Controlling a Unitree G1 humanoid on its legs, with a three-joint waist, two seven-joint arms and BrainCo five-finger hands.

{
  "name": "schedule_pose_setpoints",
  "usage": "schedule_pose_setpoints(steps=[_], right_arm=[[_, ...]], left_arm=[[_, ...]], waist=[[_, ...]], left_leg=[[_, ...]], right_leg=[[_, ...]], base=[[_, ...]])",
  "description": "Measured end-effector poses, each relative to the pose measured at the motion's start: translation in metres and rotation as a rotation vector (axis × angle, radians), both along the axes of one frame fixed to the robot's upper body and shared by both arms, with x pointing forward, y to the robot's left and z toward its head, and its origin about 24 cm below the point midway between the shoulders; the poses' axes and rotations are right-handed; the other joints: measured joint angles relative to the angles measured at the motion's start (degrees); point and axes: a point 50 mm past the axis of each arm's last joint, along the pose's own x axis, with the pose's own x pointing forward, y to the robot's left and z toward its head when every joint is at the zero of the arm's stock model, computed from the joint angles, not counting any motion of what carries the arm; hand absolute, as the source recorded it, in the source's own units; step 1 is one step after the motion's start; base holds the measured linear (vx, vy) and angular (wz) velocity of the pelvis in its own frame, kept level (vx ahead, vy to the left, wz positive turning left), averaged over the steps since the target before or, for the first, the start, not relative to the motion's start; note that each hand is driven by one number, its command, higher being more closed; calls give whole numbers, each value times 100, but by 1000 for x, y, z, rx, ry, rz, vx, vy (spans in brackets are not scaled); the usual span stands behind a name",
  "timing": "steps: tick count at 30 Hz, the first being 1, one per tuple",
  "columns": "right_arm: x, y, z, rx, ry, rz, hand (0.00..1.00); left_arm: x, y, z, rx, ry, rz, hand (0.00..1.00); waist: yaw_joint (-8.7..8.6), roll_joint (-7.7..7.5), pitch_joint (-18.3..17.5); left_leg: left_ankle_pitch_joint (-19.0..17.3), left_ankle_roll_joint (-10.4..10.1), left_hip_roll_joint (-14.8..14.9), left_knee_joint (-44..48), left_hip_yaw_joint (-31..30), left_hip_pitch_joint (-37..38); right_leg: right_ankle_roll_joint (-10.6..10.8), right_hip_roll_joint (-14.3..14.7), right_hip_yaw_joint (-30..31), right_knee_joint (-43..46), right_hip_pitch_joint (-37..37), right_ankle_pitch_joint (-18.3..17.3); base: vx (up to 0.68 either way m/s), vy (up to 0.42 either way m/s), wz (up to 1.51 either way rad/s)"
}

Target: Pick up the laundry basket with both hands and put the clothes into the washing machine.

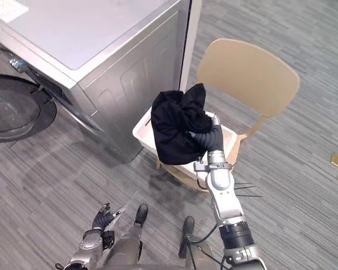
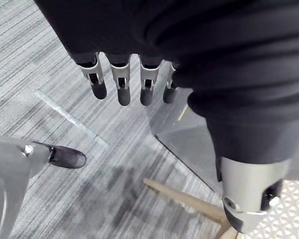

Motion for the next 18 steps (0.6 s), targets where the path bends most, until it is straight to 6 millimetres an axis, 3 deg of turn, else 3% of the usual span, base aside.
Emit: schedule_pose_setpoints(steps=[2,3,4,5,7,10,11,12,13,14,16,18], right_arm=[[-8,-2,-8,-6,30,15,100],[-9,-1,-11,-6,38,20,100],[-12,0,-14,-8,53,25,100],[-12,5,-15,-9,55,45,100],[-9,20,-7,-27,23,103,100],[-10,30,-6,-51,14,142,100],[-12,28,-9,-66,23,134,100],[-12,26,-10,-80,26,129,100],[-12,23,-11,-102,32,122,100],[-11,21,-11,-124,30,114,100],[-10,16,-10,-141,28,93,100],[-10,14,-11,-156,29,87,100]], left_arm=[[8,-1,4,-5,-27,-16,0],[11,-1,6,-4,-37,-21,0],[18,1,13,5,-77,-28,0],[24,3,21,13,-125,-32,0],[33,2,33,19,-202,-32,0],[37,-18,49,-25,-304,-38,0],[35,-28,56,-55,-348,-51,0],[34,-34,61,-74,-377,-62,0],[37,-42,70,-95,-421,-90,0],[42,-50,81,-113,-478,-114,0],[48,-51,97,-120,-559,-122,0],[53,-48,112,-106,-639,-134,0]], waist=[[-7,25,-4],[-43,29,-7],[-163,10,-21],[-114,-111,-102],[171,-177,-226],[309,164,-296],[313,285,-347],[268,354,-348],[155,377,-341],[103,330,-325],[74,260,-317],[-5,342,-366]], left_leg=[[-3,39,31,33,-230,-103],[12,53,36,48,-325,-126],[55,23,-41,176,-609,-183],[75,-38,-160,331,-794,-319],[129,-122,-216,429,-860,-589],[207,-221,-189,541,-1190,-842],[202,-136,-206,509,-1252,-881],[100,194,-144,406,-1056,-894],[-330,829,-15,308,-446,-927],[-552,926,29,525,317,-1075],[-439,757,-40,1438,1095,-1153],[-478,774,52,2317,1432,-1023]], right_leg=[[146,61,68,303,-17,-161],[75,65,343,715,-86,-357],[164,92,703,1624,-69,-886],[336,68,950,1748,58,-1152],[71,104,1078,1473,61,-1543],[-111,239,724,1834,-177,-1712],[-178,256,519,1938,-179,-1752],[-226,254,363,1938,-127,-1737],[-302,170,72,1743,-7,-1633],[-369,-42,-194,1534,54,-1482],[-366,-297,-421,1378,145,-1355],[-344,-367,-652,1263,164,-1256]], base=[[-50,-28,46],[-3,-79,117],[28,-128,145],[27,-159,138],[-94,-224,51],[-176,-204,49],[-144,-112,74],[-175,-120,107],[-179,-50,132],[-171,-43,126],[-116,-42,93],[-83,6,70]])
